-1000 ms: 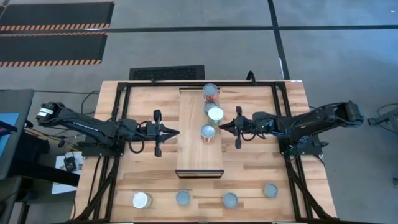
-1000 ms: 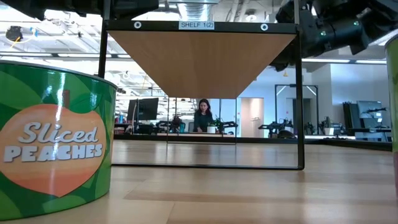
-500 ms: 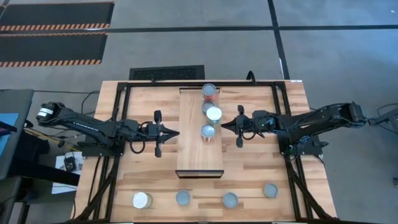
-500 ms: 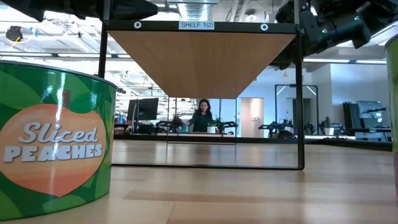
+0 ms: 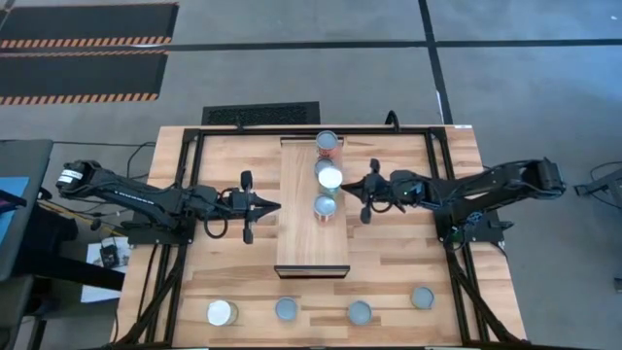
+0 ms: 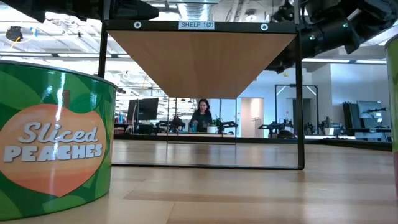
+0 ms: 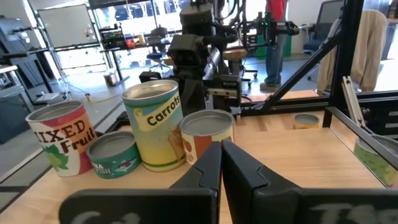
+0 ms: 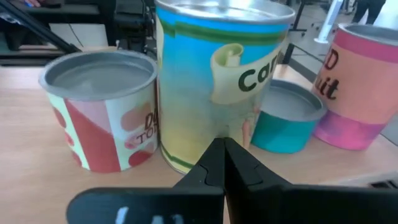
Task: Pick and place cans onto a shelf
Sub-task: Adjust the big blue can on the shelf, then adjust the small red can on the shelf
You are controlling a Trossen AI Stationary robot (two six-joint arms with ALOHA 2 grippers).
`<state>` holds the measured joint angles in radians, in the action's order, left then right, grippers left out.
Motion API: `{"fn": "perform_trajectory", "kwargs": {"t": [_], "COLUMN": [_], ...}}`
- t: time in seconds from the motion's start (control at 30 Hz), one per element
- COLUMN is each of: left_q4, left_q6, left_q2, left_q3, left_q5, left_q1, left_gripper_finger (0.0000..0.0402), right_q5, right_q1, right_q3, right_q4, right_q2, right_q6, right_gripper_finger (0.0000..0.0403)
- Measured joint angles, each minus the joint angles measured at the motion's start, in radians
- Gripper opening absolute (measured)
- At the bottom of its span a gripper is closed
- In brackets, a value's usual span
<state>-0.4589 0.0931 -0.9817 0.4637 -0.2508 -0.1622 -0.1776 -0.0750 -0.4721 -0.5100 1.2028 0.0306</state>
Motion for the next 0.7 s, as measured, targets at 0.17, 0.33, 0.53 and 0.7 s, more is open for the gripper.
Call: {"fn": "perform_trajectory", "kwargs": {"t": [0.17, 0.33, 0.53, 0.7], "left_q4": [0.019, 0.053, -0.06, -0.081], "left_q6": [-0.009, -0.054, -0.055, -0.05], "left_q2": [0.0, -0.016, -0.15, -0.268], "left_q3": [0.0, 0.0, 0.0, 0.065], "left_q5": [0.0, 0.012, 0.057, 0.08], "left_q1": [0.0, 0.0, 0.0, 0.026], "left_gripper_finger": [0.0002, 0.0002, 0.0002, 0.0002], "right_q5": [0.001, 0.001, 0.019, 0.018], "right_q1": [0.0, 0.027, 0.104, 0.198], "right_q3": [0.0, 0.0, 0.0, 0.0], "right_q4": [-0.028, 0.0, 0.035, 0.041], "right_q2": [0.013, -0.062, -0.131, -0.114], "right_q6": [0.005, 0.015, -0.045, -0.065], "right_gripper_finger": [0.0012, 0.0012, 0.0012, 0.0012]}}
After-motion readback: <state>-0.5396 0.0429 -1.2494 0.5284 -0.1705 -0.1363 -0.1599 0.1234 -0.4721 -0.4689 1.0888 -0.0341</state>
